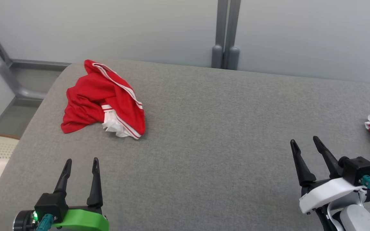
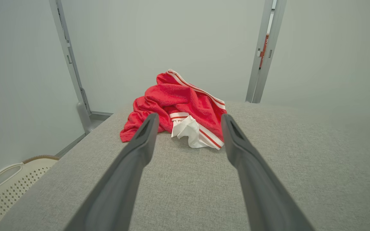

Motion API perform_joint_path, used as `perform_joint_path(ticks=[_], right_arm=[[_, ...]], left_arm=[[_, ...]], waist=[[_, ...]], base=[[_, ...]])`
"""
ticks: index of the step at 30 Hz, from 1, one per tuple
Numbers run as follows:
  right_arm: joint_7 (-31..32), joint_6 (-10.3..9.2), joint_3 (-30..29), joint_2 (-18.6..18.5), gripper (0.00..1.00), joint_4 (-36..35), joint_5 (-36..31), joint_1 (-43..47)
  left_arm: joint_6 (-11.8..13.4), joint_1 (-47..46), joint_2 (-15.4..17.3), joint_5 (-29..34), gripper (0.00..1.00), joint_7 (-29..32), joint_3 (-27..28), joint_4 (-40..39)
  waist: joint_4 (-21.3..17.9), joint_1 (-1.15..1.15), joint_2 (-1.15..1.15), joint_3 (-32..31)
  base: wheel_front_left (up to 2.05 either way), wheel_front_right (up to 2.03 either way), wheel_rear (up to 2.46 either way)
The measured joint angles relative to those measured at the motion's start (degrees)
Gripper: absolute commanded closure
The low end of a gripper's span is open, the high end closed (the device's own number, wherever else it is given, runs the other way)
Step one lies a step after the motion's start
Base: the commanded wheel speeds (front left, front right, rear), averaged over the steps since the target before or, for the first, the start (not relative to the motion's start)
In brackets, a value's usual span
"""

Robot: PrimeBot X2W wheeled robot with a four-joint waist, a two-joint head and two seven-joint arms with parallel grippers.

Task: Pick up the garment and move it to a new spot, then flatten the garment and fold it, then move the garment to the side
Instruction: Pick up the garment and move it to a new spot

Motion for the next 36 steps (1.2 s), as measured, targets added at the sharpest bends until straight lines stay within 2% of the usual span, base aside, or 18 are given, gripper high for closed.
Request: perform_joint_path(ticks=[7,14,22,25,29,36], right_arm=[[0.00,0.01,1.12,0.71,0.00,-0.08,0.23,0.03],[0.00,0.00,1.58,0.92,0.00,-0.03,0.23,0.07],[0.00,0.01,2.21,0.51,0.00,-0.44,0.20,0.02],[0.00,0.01,2.23,-0.25,0.00,-1.15,-0.14,-0.17],[0.00,0.00,2.48,-1.04,0.00,-2.09,-0.37,-1.33],[0.00,0.00,2.71,-2.57,0.00,-3.42,-0.71,-4.60]], left_arm=[[0.04,0.18,0.58,0.22,0.00,0.00,0.59,0.22],[-0.15,0.12,0.71,0.22,0.00,0.00,0.54,0.49],[-0.31,-0.88,0.97,-1.49,0.00,0.57,0.90,0.19],[-1.00,-4.25,1.91,-2.26,0.00,4.23,0.01,-0.82],[-1.74,-10.72,4.07,-3.90,0.00,12.10,-1.20,-1.49],[-2.30,-24.27,6.62,-12.00,0.00,26.08,-2.40,1.57]], waist=[[6.51,0.00,0.00,-0.41],[11.22,0.00,0.00,-0.75],[11.42,0.00,0.00,-0.60],[10.79,0.00,0.00,0.44],[9.67,0.00,0.00,2.41],[6.46,0.00,0.00,6.86]], base=[[0.00,0.00,0.00],[0.00,0.00,0.00],[0.00,0.00,0.00],[0.00,0.00,0.00],[0.00,0.00,0.00],[0.00,0.00,0.00]])
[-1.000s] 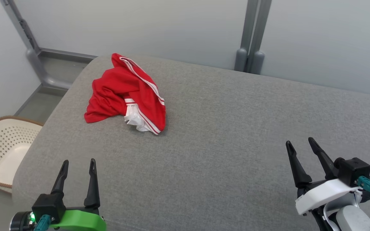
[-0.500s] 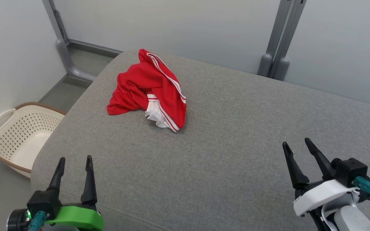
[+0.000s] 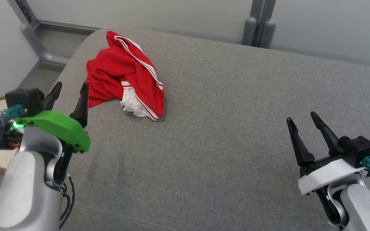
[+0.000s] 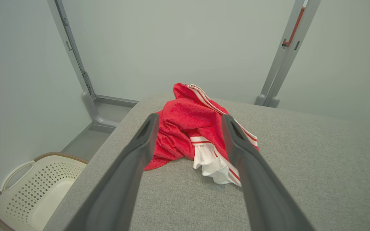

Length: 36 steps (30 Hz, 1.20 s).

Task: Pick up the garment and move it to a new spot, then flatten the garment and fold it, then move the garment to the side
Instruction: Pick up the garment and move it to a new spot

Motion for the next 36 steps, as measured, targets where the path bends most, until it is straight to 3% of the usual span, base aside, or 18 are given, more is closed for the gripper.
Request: perform_joint_path(ticks=[12,20,28,29,30,31,36], right_arm=[[0.00,0.01,1.16,-0.97,0.00,-0.89,0.09,-5.65],[0.00,0.00,1.52,-0.67,0.00,-1.38,0.23,-8.12],[0.00,0.01,1.36,-0.14,0.00,-1.52,0.52,-9.62],[0.00,0.00,1.23,-0.14,0.00,-1.52,0.52,-9.62],[0.00,0.00,1.12,-0.15,0.00,-1.51,0.52,-9.62],[0.00,0.00,1.01,-0.13,0.00,-1.51,0.52,-9.62],[0.00,0.00,0.76,0.04,0.00,-1.23,0.45,-9.57]], left_arm=[[-0.26,-17.59,6.37,-12.47,0.00,16.78,-4.53,17.16],[-0.27,-22.56,10.36,-15.89,0.00,19.01,-6.93,27.22],[-0.27,-24.43,11.77,-18.04,0.00,18.39,-7.75,37.00],[-0.27,-24.62,11.85,-18.16,0.14,18.39,-8.15,37.67],[-0.27,-24.76,11.93,-18.39,0.66,18.34,-8.48,37.90],[-0.27,-25.04,12.16,-18.61,1.00,17.70,-8.78,38.12],[-0.27,-25.81,12.88,-19.35,1.00,15.49,-11.20,38.63]], waist=[[-8.88,0.00,0.00,7.88],[-14.96,0.00,0.00,12.16],[-19.49,0.01,0.00,16.56],[-19.92,0.00,0.00,17.01],[-20.24,0.00,0.00,17.35],[-20.58,0.00,0.00,17.71],[-21.20,0.01,0.00,17.92]], base=[[0.00,0.00,0.00],[0.00,0.00,0.00],[0.00,0.00,0.00],[0.00,0.00,0.00],[0.00,0.00,0.00],[0.00,0.00,0.00],[0.00,0.00,0.00]])
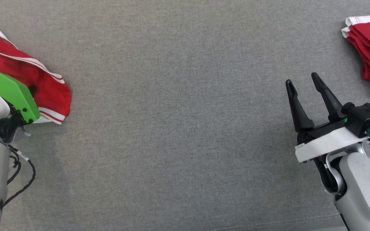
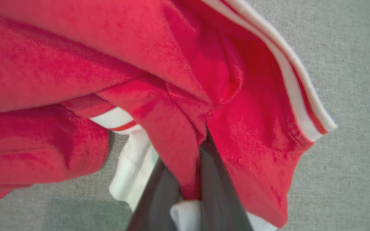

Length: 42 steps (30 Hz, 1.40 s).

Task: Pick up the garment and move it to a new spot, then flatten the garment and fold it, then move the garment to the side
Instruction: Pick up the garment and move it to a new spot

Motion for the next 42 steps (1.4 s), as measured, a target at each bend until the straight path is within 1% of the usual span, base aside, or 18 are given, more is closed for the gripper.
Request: perform_joint_path(ticks=[4,9,15,18,21,27,33,38,42], right_arm=[[0.00,0.01,0.40,0.41,0.00,0.56,-0.02,0.31],[0.00,0.01,0.89,1.33,0.00,1.54,0.07,1.66],[0.00,0.00,0.52,2.41,0.00,2.41,0.36,4.16],[0.00,0.01,0.23,3.01,0.00,2.81,0.51,5.53],[0.00,0.00,-0.32,3.22,0.00,3.03,0.51,6.98],[0.00,0.01,-1.29,3.26,0.00,3.15,0.49,8.53],[0.00,0.00,-2.34,3.19,0.00,3.11,0.46,9.42],[0.00,0.00,-2.75,2.96,0.00,2.87,0.45,9.42],[0.00,0.00,-2.99,3.09,0.00,2.83,0.46,9.54]], left_arm=[[0.00,0.05,0.41,-1.15,1.00,-1.71,-2.81,-1.15],[-0.09,0.44,2.65,-1.68,1.00,-4.21,-7.46,-3.69],[-0.09,0.44,4.91,-2.18,1.00,-5.95,-12.87,-9.49],[-0.09,0.27,5.43,-3.26,1.00,-6.28,-15.05,-13.28],[-0.09,-0.05,5.21,-5.33,1.00,-6.44,-16.63,-18.11],[-0.09,-2.14,4.60,-5.81,1.00,-6.99,-19.54,-27.99],[0.24,-3.54,1.14,-6.21,1.00,-7.46,-20.68,-35.63],[1.25,-4.47,-0.44,-6.34,1.00,-7.43,-21.07,-39.45],[1.88,-0.88,-0.86,-6.81,1.00,-8.08,-21.95,-40.51]], waist=[[0.18,0.00,0.00,-1.54],[0.69,0.00,0.00,-5.15],[0.77,0.00,0.00,-10.11],[0.51,0.00,0.00,-12.56],[0.01,0.00,0.00,-14.90],[-2.33,0.00,0.00,-18.64],[-5.85,0.00,0.00,-20.67],[-8.71,-0.01,0.00,-21.33],[-10.55,0.00,0.00,-21.16]], base=[[0.00,0.00,0.00],[0.00,0.00,0.00],[0.00,0.00,0.00],[0.00,0.00,0.00],[0.00,0.00,0.00],[0.00,0.00,0.00],[0.00,0.00,0.00],[0.00,0.00,0.00],[0.00,0.00,0.00]])
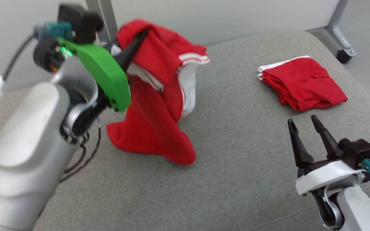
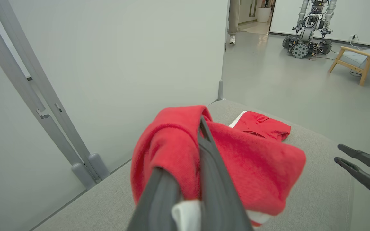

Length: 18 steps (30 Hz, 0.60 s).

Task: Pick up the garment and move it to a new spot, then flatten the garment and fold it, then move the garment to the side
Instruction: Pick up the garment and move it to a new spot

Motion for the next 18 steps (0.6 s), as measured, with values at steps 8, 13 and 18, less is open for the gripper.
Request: perform_joint_path(ticks=[8,13,18], right_arm=[[0.00,0.00,0.79,0.20,0.00,0.60,0.14,0.19],[0.00,0.00,1.45,-0.05,0.00,0.96,0.43,0.05],[0.00,0.00,1.83,-0.68,0.00,1.29,0.57,0.03]], left_arm=[[0.47,13.97,-2.54,-2.49,1.00,-7.32,-1.79,8.82],[-0.70,18.25,-5.61,-2.87,0.00,-12.58,-3.89,18.22],[-1.53,18.02,-7.53,-1.11,0.00,-17.96,-6.31,24.32]], waist=[[-1.51,0.00,0.00,0.91],[-1.17,0.00,0.00,1.20],[-0.01,0.00,0.00,1.25]], base=[[0.00,0.00,0.00],[0.00,0.00,0.00],[0.00,0.00,0.00]])
